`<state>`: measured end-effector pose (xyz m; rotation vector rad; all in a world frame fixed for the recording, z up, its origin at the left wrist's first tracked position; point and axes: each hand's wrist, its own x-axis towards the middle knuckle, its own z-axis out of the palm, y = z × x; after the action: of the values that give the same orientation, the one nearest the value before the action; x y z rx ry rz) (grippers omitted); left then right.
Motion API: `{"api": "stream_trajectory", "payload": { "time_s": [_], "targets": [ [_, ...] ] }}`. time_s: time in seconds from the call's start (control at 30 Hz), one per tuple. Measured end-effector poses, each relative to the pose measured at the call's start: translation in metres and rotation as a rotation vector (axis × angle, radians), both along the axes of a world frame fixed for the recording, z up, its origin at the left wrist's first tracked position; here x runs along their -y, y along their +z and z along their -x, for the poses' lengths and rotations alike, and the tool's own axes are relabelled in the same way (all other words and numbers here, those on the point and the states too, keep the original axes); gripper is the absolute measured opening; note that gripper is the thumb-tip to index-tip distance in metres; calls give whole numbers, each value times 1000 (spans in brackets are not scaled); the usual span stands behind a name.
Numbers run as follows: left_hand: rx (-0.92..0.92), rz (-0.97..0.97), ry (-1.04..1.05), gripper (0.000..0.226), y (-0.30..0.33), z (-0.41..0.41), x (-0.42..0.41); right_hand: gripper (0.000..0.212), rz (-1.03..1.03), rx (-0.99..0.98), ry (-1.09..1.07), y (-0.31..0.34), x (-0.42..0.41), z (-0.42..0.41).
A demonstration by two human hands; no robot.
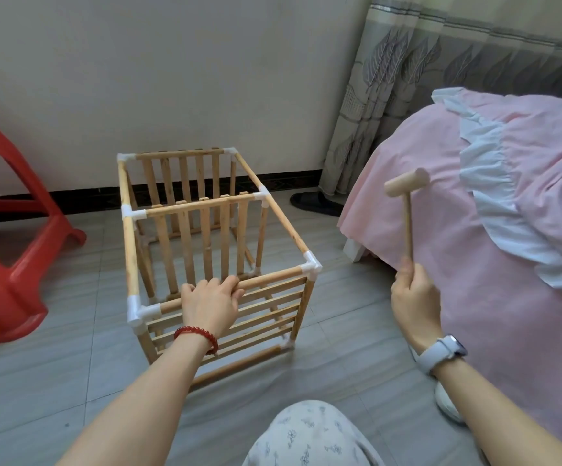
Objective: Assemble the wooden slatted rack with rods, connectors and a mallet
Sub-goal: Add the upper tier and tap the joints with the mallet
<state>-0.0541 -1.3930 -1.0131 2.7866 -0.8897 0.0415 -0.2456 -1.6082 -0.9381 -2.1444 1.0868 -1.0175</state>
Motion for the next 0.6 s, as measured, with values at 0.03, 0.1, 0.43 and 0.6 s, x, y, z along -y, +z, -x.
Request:
{"api": "stream_trajectory", "payload": {
  "time_s": [0.03, 0.1, 0.43, 0.6],
  "targets": [
    [-7, -7, -6, 28, 0, 0, 0, 39, 41, 145, -11, 9, 0, -2],
    [1, -10, -6, 28, -1, 0, 0, 33, -20, 148, 34, 1, -17, -5],
    [-18, -11, -4, 27, -1, 3, 0, 37, 106, 147, 146, 2, -27, -11],
    [-39, -22, -10, 27, 1, 4, -2, 38, -135, -637, 367, -52, -37, -4]
  ]
}}
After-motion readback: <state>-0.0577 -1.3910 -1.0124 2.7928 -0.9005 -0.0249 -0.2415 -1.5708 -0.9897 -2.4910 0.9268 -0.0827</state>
